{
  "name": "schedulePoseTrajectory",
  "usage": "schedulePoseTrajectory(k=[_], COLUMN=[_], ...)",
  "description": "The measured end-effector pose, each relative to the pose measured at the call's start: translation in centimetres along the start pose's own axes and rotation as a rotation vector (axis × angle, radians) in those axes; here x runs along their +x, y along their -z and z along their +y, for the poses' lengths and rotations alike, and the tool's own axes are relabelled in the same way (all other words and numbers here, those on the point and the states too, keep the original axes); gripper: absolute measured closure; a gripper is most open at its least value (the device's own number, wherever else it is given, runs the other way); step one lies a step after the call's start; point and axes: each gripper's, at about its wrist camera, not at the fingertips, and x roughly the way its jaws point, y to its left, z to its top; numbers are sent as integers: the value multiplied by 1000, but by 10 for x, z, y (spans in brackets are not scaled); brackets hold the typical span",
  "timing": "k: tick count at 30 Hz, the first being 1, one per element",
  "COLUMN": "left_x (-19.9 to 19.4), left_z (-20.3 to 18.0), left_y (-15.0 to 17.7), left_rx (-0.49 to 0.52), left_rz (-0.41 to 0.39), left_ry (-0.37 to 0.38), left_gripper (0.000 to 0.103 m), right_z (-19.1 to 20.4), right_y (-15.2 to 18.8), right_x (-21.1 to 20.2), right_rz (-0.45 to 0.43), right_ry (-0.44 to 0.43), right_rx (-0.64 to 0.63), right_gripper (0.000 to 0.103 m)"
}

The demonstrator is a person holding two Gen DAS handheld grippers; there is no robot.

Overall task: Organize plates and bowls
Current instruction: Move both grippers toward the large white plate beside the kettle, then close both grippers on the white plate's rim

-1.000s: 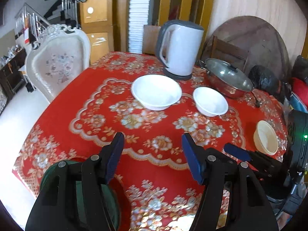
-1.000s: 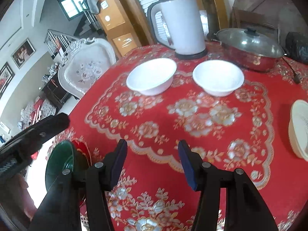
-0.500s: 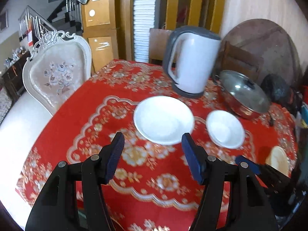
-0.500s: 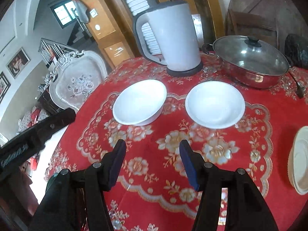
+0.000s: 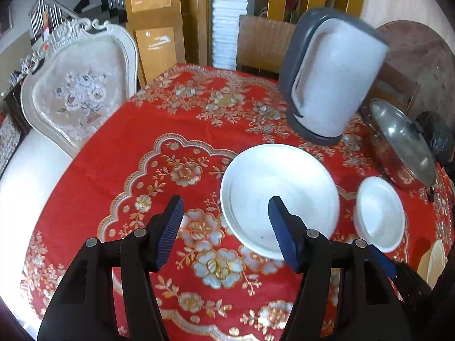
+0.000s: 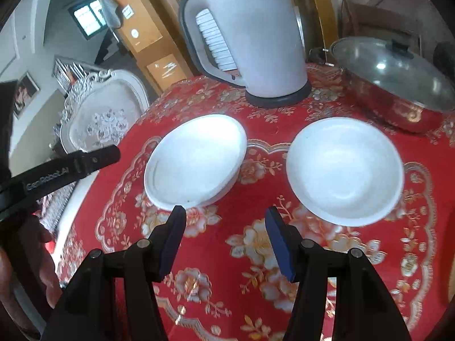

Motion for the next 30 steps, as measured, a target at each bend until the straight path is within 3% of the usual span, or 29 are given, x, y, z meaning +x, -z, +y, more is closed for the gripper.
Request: schedulePoseTrajectory(k=[5,10,15,20,21,23,27,30], left_x=[36,57,77,86,89,94,93,86], left_z=[6,7,2,-3,-3,-5,-8,-3], left_y=[-9,-16,-19,-16,-15,-12,-5,0], left_rx=[-30,-22,-21,-9,-14,-10,22,10], left_rz=[71,80,153,185,199,237,248,264], left_ry=[24,17,77,84,102,110,78,102], left_gripper=[41,41,41,42,54,71,82,85], right_z=[-9,-10,-3,5,6,8,8,0], right_y=[-1,-4,-5,-8,-8,-8,-8,-8], right_x=[21,35,47,57,59,63,69,64], right_rz=[-10,-20,-14,-28,-26,-20,-1,16], right_ry=[-24,-43,-47,-24,-13,8,34,15], right_rx=[54,88,66,24,13,-14,-54,-23], right_gripper=[45,45,45,46,47,72,81,85])
